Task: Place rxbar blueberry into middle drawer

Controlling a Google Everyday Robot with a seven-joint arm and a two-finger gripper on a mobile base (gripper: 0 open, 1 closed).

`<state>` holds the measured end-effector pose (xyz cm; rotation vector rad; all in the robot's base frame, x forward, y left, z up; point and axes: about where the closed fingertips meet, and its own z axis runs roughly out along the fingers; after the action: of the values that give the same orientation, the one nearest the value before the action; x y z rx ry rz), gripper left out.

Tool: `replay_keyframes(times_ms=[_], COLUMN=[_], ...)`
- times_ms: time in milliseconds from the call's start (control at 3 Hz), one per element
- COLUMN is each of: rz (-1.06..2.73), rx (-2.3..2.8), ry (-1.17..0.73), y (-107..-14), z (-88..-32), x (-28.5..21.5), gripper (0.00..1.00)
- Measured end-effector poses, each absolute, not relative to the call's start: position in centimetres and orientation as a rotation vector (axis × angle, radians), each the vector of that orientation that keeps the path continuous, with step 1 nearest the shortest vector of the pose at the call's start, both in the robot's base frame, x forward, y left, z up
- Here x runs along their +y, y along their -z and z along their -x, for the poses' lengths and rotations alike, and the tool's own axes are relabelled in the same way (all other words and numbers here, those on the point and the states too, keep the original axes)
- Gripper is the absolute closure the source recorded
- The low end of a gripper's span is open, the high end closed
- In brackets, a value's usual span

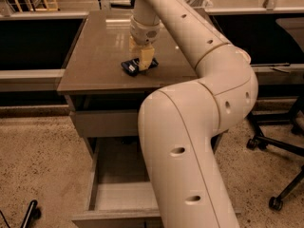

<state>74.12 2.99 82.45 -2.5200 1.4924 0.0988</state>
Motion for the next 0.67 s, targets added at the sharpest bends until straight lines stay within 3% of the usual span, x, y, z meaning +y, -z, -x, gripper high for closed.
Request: replay_keyframes(times_ms=[333,667], rz=[2.308,2.075], rx=[1.617,1.782], ry=[-0.221,-0.319], y=[-85.2,-88.0], z=[-72.2,-68.6], x=[0.8,-1.8], gripper=[1.00,1.00])
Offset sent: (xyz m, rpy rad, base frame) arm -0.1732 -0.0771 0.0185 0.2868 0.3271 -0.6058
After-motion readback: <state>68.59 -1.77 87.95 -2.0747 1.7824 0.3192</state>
